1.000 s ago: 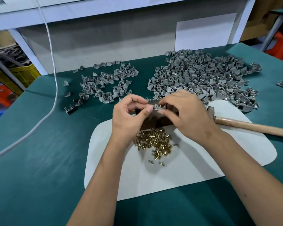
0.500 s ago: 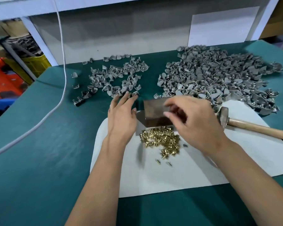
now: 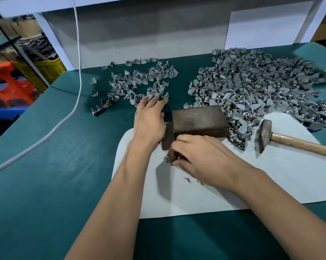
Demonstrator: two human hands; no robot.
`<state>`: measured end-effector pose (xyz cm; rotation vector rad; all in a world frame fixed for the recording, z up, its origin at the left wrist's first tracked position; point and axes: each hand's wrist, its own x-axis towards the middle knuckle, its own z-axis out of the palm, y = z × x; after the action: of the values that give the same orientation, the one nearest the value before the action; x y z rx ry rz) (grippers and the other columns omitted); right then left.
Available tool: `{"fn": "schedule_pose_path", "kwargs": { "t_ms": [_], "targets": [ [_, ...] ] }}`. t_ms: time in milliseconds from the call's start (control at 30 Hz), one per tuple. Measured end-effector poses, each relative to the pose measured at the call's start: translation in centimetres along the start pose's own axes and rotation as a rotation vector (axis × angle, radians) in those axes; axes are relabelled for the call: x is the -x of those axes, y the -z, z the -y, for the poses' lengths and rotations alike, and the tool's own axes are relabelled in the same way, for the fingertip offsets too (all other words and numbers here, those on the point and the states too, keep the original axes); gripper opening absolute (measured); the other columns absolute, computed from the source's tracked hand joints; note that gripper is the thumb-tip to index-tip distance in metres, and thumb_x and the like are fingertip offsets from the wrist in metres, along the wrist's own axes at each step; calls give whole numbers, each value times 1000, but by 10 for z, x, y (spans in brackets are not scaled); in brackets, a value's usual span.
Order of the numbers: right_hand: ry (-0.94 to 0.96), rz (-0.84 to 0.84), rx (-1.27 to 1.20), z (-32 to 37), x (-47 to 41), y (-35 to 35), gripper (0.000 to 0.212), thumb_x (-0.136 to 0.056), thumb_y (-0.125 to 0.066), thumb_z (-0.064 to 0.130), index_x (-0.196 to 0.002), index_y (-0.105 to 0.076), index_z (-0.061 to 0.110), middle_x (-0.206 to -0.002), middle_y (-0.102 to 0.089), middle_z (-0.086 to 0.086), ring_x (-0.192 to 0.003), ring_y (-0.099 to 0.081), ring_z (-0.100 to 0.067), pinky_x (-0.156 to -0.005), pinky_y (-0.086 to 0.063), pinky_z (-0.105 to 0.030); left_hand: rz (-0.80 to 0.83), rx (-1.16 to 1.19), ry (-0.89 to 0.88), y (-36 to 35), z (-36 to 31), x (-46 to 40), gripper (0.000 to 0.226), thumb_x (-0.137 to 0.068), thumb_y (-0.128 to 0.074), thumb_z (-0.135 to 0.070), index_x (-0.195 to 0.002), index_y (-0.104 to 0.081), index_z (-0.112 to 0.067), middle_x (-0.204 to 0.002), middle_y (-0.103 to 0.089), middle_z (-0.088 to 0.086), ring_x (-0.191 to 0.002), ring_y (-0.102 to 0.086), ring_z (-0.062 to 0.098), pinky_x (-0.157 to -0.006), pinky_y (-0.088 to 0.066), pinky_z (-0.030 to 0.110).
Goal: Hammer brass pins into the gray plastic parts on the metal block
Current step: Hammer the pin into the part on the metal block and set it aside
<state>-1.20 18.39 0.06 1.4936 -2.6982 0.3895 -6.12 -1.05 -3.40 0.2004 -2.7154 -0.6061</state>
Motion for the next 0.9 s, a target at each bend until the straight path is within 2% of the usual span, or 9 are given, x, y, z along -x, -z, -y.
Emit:
{"fn": "schedule_pose_path", "kwargs": {
  "t_ms": [67,167,267,400,533,633,767,833,900],
  "targets": [
    [-26,17,-9,1,1,1,14,-100,-55,41,-101,-52,28,-99,-52,10,-89,-61,-23,-72,-48,-40,3,37,10,0,1,-5,53,-97,-54,-2,-147,-55,-22,-155,-50,1,-145,-39,27,-119,-32,35],
    [-50,2,3,0,3,1,14,-102,-53,39,-98,-49,26,-99,-52,9,-87,-61,-24,-74,-50,-42,-107,55,27,1,1,-5,39,-91,-66,-5,-128,-69,-16,-131,-66,1,-122,-59,27,-100,-48,36],
    [-79,-33,-35,-4,4,3,17,-103,-52,39,-98,-52,23,-100,-55,7,-87,-61,-24,-77,-51,-45,-175,84,40,1,3,2,26,-86,-72,-5,-109,-75,-15,-110,-69,1,-102,-63,24,-83,-46,29],
    [-68,-73,-77,-10,7,2,18,-102,-53,39,-101,-56,22,-101,-58,7,-88,-60,-22,-79,-52,-44,-210,253,107,4,-1,5,30,-85,-73,-2,-112,-74,-15,-110,-71,1,-92,-68,16,-89,-57,31],
    [-50,-222,-235,-15,8,2,11,-101,-57,31,-99,-59,20,-96,-62,9,-86,-60,-15,-78,-52,-40,-379,526,268,5,-5,15,28,-88,-74,-8,-115,-75,-15,-107,-74,-2,-88,-69,2,-88,-55,15],
    [-35,-366,-282,-20,9,1,9,-101,-60,19,-106,-66,15,-96,-66,8,-82,-62,-7,-76,-55,-30,-452,838,357,4,-11,27,18,-87,-78,-10,-101,-79,-21,-94,-78,-7,-90,-73,3,-90,-59,24],
    [-64,-435,-428,-24,12,-1,12,-100,-61,7,-107,-71,9,-83,-65,6,-59,-67,-8,-54,-56,-22,-411,1126,235,6,-19,39,25,-85,-79,-2,-94,-80,-25,-94,-79,-1,-94,-75,14,-90,-59,30],
    [-91,-497,-510,-26,11,0,8,-98,-64,2,-102,-71,5,-83,-69,0,-62,-71,-11,-53,-58,-25,-344,1199,185,9,-21,41,24,-85,-79,0,-97,-80,-21,-94,-79,5,-92,-73,18,-90,-59,37],
    [-115,-573,-550,-28,10,2,7,-95,-69,2,-99,-74,3,-88,-70,-2,-68,-72,-12,-56,-60,-25,-263,1308,157,13,-24,42,23,-86,-78,3,-101,-79,-14,-90,-78,8,-84,-73,20,-83,-60,34]
  ]
}}
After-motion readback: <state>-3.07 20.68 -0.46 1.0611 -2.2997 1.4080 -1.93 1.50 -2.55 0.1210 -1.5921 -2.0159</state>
